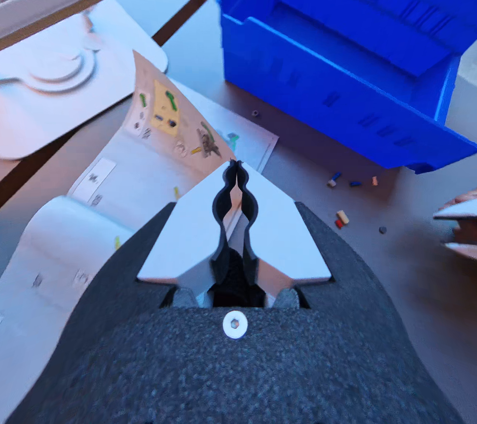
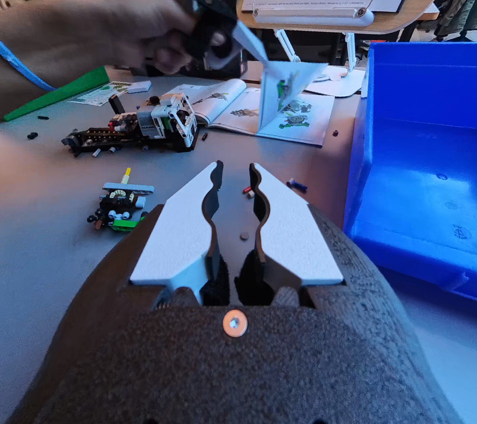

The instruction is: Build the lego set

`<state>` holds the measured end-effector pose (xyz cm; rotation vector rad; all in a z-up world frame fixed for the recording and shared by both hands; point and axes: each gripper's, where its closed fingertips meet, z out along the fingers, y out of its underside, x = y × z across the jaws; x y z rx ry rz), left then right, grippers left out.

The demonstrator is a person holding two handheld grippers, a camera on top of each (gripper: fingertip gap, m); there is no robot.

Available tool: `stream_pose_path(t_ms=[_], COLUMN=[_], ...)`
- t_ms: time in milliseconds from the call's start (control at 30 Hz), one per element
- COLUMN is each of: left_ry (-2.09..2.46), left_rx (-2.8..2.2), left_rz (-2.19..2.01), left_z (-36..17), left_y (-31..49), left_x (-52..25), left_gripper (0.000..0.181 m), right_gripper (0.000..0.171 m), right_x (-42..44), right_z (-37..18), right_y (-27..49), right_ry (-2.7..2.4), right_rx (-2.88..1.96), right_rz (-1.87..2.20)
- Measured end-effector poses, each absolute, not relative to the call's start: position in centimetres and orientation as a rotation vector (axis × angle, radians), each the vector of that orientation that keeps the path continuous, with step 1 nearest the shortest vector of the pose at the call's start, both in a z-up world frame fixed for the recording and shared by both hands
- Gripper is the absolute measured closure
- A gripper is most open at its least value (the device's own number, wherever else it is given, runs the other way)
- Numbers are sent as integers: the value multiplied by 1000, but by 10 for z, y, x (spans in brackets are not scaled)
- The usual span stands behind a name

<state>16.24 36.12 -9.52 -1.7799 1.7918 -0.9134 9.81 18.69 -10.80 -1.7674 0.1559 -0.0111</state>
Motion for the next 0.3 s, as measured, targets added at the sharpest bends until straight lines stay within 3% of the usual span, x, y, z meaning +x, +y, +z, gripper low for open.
stream_pose_path(t_ms=[33,300], left_ry=[1761,1454], left_rx=[-1797,-1935], left_rz=[-937,-1121], left_z=[-91,-73], left_y=[372,440], left_x=[152,60], left_gripper=[181,181], right_gripper=[151,144], right_x=[99,101], right_z=[-107,-84], right_y=[190,274], right_ry=[159,-12], right_rx=[-1773,-1930], right_rz=[6,82])
